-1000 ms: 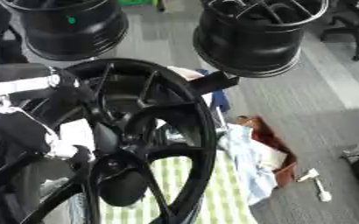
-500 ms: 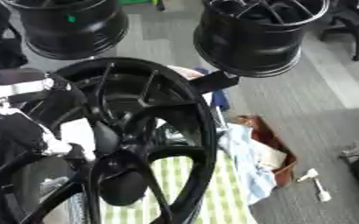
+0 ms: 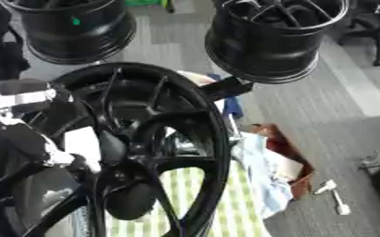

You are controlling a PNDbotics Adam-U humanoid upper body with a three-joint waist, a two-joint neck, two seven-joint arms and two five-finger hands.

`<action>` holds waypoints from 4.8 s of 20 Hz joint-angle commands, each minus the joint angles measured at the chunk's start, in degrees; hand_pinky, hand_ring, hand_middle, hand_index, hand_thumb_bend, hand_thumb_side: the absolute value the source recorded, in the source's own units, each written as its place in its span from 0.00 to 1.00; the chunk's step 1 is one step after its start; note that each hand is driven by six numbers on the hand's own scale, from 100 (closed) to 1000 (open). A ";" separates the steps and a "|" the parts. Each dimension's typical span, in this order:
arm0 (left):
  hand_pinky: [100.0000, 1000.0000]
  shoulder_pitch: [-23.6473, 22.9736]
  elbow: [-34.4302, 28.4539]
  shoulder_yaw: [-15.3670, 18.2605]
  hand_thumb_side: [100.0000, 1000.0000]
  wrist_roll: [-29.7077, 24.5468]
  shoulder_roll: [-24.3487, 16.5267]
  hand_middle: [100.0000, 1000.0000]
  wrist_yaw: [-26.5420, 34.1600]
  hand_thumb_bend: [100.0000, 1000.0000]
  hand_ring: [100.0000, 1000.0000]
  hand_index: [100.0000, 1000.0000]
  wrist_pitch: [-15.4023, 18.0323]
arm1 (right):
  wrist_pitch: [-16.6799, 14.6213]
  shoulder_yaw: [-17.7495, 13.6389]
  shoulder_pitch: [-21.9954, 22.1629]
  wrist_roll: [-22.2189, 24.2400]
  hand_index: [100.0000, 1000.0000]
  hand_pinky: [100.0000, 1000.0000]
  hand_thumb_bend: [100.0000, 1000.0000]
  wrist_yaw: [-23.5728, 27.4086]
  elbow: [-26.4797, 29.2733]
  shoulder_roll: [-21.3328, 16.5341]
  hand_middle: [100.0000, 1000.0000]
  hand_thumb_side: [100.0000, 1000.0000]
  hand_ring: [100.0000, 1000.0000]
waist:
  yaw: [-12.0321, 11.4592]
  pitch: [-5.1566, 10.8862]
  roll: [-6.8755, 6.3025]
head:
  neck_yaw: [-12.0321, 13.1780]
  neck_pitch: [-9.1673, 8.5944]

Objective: Pull the pin out of the wheel hub.

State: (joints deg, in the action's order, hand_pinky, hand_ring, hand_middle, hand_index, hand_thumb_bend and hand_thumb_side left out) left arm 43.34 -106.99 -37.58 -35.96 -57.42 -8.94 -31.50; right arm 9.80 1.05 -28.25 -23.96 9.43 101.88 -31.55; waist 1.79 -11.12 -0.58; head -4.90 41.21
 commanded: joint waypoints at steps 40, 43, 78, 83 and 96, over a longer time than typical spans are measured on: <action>0.64 -4.44 -7.29 9.27 0.00 8.30 -4.56 0.11 2.23 0.40 0.33 0.18 7.28 | -0.44 -0.83 -0.23 -0.36 0.76 0.76 0.00 1.19 -0.21 -0.74 0.68 0.69 0.67 | -0.06 0.26 0.52 | -0.50 -1.66; 0.64 -4.93 -7.56 11.13 0.00 7.91 -5.29 0.07 1.78 0.40 0.30 0.15 9.64 | -0.44 -0.93 -0.20 -0.45 0.77 0.76 0.00 1.20 -0.28 -0.91 0.68 0.69 0.67 | -0.04 0.16 0.66 | -0.71 -1.88; 0.72 14.11 52.88 39.10 0.00 35.61 2.63 0.27 -12.10 0.10 0.46 0.42 23.47 | -0.96 -1.98 0.22 -0.97 0.77 0.76 0.00 0.44 -0.79 -1.53 0.68 0.69 0.67 | -1.78 1.15 1.54 | -2.40 -1.18; 0.85 17.37 61.42 40.46 0.06 39.00 5.48 0.71 -16.11 0.39 0.81 0.81 26.68 | -0.98 -1.94 0.12 -0.85 0.77 0.76 0.00 0.43 -0.78 -1.45 0.68 0.69 0.67 | -1.57 1.04 1.66 | -2.03 -1.49; 0.84 16.68 63.58 41.97 0.39 44.22 5.57 0.77 -17.90 0.46 0.86 0.87 24.43 | -1.10 -2.19 0.29 -1.03 0.77 0.76 0.00 0.56 -0.83 -1.34 0.68 0.69 0.67 | -1.45 1.15 1.61 | -2.10 -1.29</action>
State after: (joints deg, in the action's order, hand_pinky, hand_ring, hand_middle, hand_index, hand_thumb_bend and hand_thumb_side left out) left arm 59.31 -42.40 3.47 7.80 -50.27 -27.34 -7.06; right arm 8.84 -0.37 -27.19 -24.98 10.16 100.59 -31.55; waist 0.35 -10.99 1.17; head -7.00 40.21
